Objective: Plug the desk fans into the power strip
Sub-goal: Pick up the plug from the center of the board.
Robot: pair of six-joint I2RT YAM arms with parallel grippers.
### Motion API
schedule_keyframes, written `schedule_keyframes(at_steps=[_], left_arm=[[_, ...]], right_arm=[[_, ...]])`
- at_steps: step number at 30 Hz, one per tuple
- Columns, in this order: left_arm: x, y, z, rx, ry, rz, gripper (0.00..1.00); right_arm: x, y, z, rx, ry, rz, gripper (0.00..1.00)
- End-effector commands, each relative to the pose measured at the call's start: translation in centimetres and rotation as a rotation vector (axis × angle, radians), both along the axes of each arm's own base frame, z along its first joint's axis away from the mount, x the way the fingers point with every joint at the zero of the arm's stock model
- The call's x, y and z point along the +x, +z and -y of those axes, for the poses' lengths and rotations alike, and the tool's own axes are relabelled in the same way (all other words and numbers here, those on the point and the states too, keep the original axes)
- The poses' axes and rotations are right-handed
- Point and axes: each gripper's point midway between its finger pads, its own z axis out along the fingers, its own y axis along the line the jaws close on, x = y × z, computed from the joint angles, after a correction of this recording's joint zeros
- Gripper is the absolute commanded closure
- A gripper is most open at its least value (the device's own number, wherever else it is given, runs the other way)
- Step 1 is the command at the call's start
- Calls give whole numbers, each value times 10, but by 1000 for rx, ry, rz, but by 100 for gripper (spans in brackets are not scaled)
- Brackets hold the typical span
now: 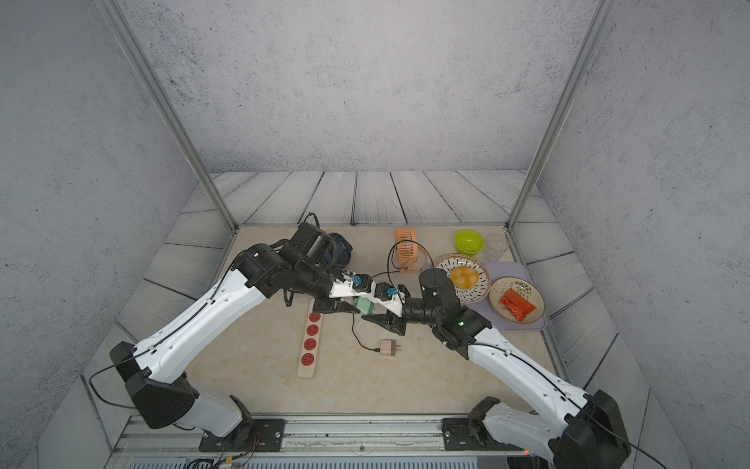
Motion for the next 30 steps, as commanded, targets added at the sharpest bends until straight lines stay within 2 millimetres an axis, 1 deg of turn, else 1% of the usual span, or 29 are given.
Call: schedule_keyframes(at_steps=[1, 3, 4, 7, 8, 11, 13, 15, 17, 19, 21, 25, 30], left_arm=[[-2, -19, -1, 62, 6, -27, 58], [-2, -18, -1, 60, 9, -24, 59], [-1, -17, -1, 59, 10, -21, 58], [0, -15, -2, 58, 21, -15, 59], [1, -14, -3, 59, 28, -10, 59], [3, -12, -5, 62, 50, -4, 59], [4, -10, -7, 66, 58, 6, 59], [5, -10, -9, 71, 70, 10, 60], [6, -10, -12, 77, 80, 19, 61], [10, -12, -14, 86, 98, 29, 61], [14, -12, -18, 92, 117, 36, 62], [23, -9, -29, 89, 157, 46, 62], [39, -9, -54, 99, 218, 64, 63]], right_arm=[[-1, 36, -1, 84, -4, 90, 100], [-1, 35, -1, 82, -8, 89, 100], [0, 35, 0, 81, -11, 89, 98], [0, 33, 0, 78, -15, 86, 89], [0, 33, 0, 78, -16, 84, 83], [1, 33, 1, 82, -23, 88, 71], [2, 34, 2, 90, -33, 91, 61], [3, 37, 3, 103, -47, 95, 48], [4, 38, 5, 116, -63, 96, 32], [4, 36, 6, 124, -76, 92, 20], [4, 34, 7, 128, -85, 89, 16], [3, 28, 12, 125, -110, 76, 14], [7, 17, 25, 125, -200, 51, 14]])
